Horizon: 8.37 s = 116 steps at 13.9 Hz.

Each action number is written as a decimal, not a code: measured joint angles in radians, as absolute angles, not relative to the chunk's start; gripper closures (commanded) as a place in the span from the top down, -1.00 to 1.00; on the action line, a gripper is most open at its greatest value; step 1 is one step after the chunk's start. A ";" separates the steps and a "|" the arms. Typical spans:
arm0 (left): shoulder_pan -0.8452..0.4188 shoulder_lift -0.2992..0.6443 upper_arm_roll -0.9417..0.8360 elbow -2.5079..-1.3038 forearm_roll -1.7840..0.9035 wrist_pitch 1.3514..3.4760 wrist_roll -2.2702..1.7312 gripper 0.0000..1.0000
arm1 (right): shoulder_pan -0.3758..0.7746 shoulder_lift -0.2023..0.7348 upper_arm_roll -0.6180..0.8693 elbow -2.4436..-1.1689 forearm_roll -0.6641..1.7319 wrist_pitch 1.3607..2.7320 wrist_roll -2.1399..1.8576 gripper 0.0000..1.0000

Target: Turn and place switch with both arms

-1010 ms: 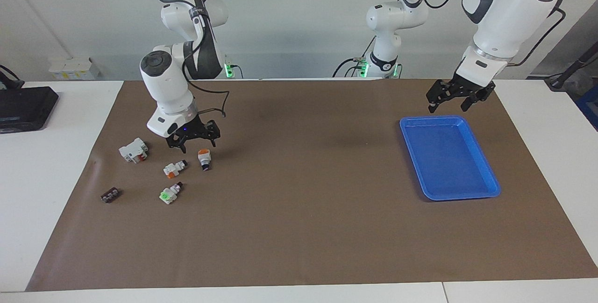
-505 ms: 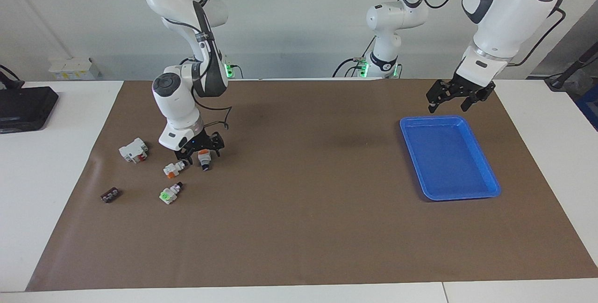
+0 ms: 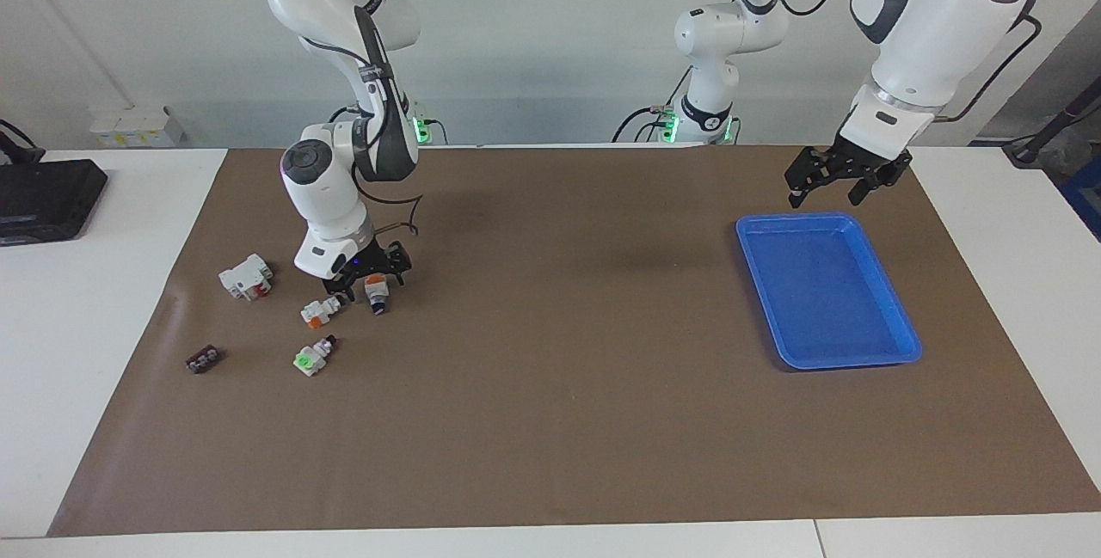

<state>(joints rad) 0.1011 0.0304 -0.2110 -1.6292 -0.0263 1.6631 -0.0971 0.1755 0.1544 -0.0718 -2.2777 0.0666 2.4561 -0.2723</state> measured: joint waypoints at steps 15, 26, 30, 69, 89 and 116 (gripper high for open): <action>0.101 0.030 -0.211 -1.629 -0.026 1.663 -0.097 1.00 | 0.245 0.132 -0.047 -2.063 0.108 2.268 -0.795 -1.00; 0.101 0.026 -0.212 -1.629 -0.026 1.664 -0.097 1.00 | 0.295 0.112 0.226 -1.814 0.478 2.380 -0.983 -1.00; 0.098 0.019 -0.220 -1.630 -0.127 1.665 -0.129 1.00 | 0.346 0.111 0.236 -1.806 0.414 2.440 -0.996 -1.00; 0.004 -0.005 -0.229 -1.786 -0.983 1.811 -0.353 -0.83 | 0.423 0.113 0.239 -1.749 0.237 2.472 -0.841 -1.00; -0.032 -0.019 -0.228 -1.789 -0.882 1.839 -0.416 -1.00 | 0.426 0.114 0.239 -1.765 0.235 2.456 -0.840 -1.00; -0.078 -0.053 -0.232 -1.854 -0.886 2.045 -1.761 -1.00 | 0.421 0.134 0.226 -1.760 0.213 2.488 -0.840 -1.00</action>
<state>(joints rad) -0.0779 -0.0526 -0.2323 -1.8544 -0.8857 2.0446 -1.7606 0.4214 0.1342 0.2262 -1.7595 0.2130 2.4876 -0.8400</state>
